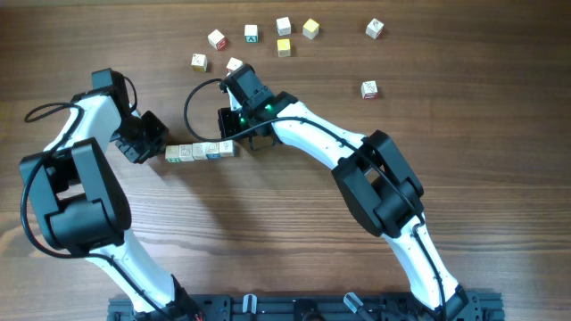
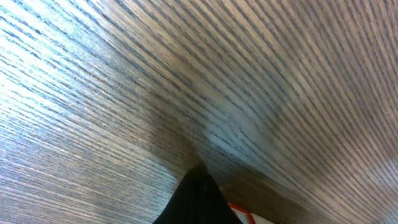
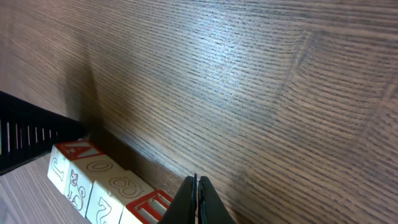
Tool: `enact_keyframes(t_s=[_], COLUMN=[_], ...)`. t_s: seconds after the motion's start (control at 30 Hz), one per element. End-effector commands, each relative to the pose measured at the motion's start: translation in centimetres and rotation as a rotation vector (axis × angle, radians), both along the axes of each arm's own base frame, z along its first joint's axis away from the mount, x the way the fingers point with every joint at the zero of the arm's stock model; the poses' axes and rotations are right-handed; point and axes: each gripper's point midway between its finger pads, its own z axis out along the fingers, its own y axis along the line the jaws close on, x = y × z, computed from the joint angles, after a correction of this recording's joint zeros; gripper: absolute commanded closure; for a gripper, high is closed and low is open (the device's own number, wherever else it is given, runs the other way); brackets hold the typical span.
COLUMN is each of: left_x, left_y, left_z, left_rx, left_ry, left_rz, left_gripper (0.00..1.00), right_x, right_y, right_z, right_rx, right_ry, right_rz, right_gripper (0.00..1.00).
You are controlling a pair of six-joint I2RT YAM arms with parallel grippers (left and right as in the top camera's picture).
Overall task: Form a horizontal line
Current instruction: 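Hold both grippers at the row ends, squeezing the line straight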
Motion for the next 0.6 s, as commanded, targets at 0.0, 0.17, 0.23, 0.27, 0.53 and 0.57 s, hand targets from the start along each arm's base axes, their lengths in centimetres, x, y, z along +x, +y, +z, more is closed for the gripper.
enact_keyframes(t_s=[0.0, 0.17, 0.23, 0.27, 0.53, 0.57], left_x=[-1.34, -1.34, -1.33, -1.34, -1.33, -1.33], left_y=[-0.87, -0.87, -0.87, -0.87, -0.87, -0.87], left_z=[-1.45, -1.45, -1.45, -1.45, -1.45, -1.45], left_rx=[-0.030, -0.030, -0.030, -0.030, -0.030, -0.030], left_ry=[0.053, 0.053, 0.052, 0.053, 0.052, 0.052], left_rz=[-0.018, -0.018, -0.018, -0.018, -0.018, -0.018], left_gripper=[0.96, 0.96, 0.96, 0.96, 0.96, 0.96], right_x=[-0.22, -0.53, -0.60, -0.62, -0.95, -0.97], right_y=[0.15, 0.38, 0.46, 0.48, 0.62, 0.60], right_z=[-0.51, -0.39, -0.33, -0.33, -0.27, -0.28], right_rx=[0.008, 0.022, 0.027, 0.028, 0.038, 0.037], right_ry=[0.022, 0.034, 0.037, 0.038, 0.052, 0.052], right_rz=[0.006, 0.021, 0.025, 0.025, 0.037, 0.037], right_gripper=[0.96, 0.95, 0.95, 0.95, 0.96, 0.95])
